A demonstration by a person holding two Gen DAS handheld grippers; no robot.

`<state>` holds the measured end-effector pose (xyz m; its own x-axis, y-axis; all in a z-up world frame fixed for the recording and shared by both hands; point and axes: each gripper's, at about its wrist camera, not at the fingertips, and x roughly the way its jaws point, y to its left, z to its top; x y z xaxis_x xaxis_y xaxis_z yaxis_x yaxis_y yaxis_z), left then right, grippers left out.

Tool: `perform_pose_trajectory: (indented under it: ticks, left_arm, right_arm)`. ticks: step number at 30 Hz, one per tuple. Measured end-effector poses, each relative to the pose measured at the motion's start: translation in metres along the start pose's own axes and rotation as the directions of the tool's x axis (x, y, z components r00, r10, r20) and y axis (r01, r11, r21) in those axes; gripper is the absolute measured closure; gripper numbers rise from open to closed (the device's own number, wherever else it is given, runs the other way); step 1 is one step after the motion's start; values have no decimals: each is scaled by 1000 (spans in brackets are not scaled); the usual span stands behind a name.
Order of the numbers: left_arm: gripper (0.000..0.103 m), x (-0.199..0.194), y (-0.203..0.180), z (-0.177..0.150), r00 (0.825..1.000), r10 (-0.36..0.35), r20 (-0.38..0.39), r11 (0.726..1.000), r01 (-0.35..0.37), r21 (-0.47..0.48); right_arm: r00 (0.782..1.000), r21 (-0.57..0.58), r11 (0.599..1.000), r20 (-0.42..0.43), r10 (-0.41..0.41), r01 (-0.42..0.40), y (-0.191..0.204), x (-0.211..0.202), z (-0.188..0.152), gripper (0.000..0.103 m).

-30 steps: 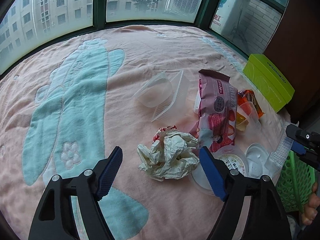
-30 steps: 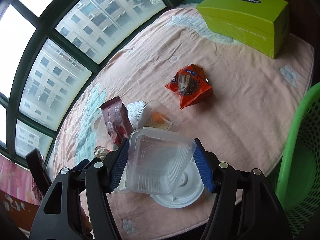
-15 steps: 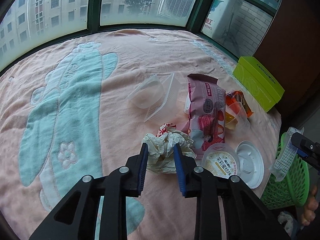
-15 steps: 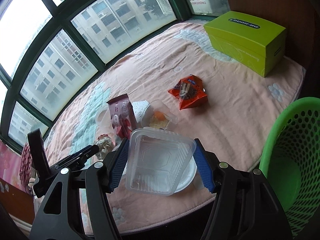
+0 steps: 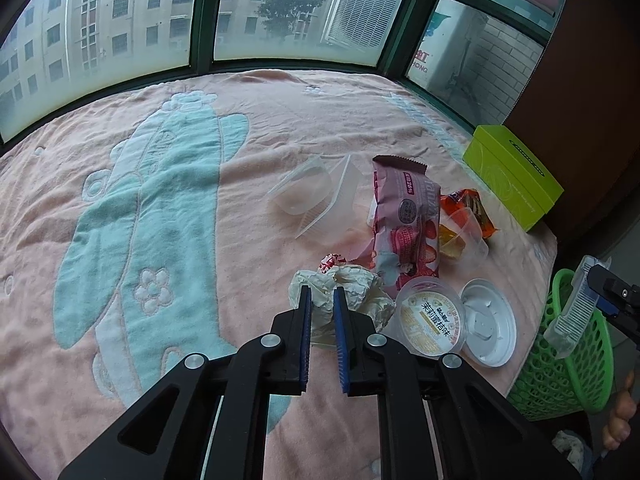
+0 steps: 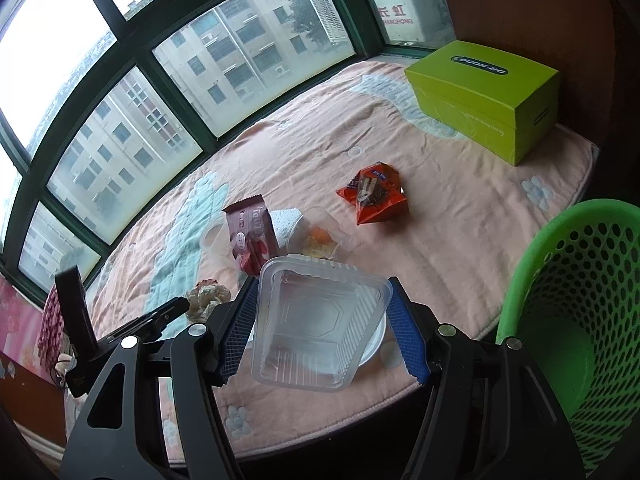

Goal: Collect trash
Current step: 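Carry both items over the green basket and open both tools to drop them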

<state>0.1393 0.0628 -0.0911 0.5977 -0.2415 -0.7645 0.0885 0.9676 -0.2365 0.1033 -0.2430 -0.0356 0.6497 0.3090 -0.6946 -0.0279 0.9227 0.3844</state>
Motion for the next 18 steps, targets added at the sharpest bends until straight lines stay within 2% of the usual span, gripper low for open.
perform_pose_trajectory:
  ticks: [4,9,13,18]
  left_arm:
    - [92,-23,-8,4,999,-7,38,1000,7,18]
    - [92,-57,-25,13,994,-31,103,998,25,57]
    - [92,-77,-48,19,987,-89,133,993,76,95]
    - [93,-84,-94,22,973,-189,130,972,167,166]
  right_arm:
    - [1000,-14,1000,18,-20,21,-5,-9,-3,40]
    - [995,-37,996,60,-82,85,-16,-27,-8,40]
    - [985,-40,988,88,-146,150,-29,-43,-11,40]
    - [972,-10,976,97,-214,216,-53,-58,-20,40]
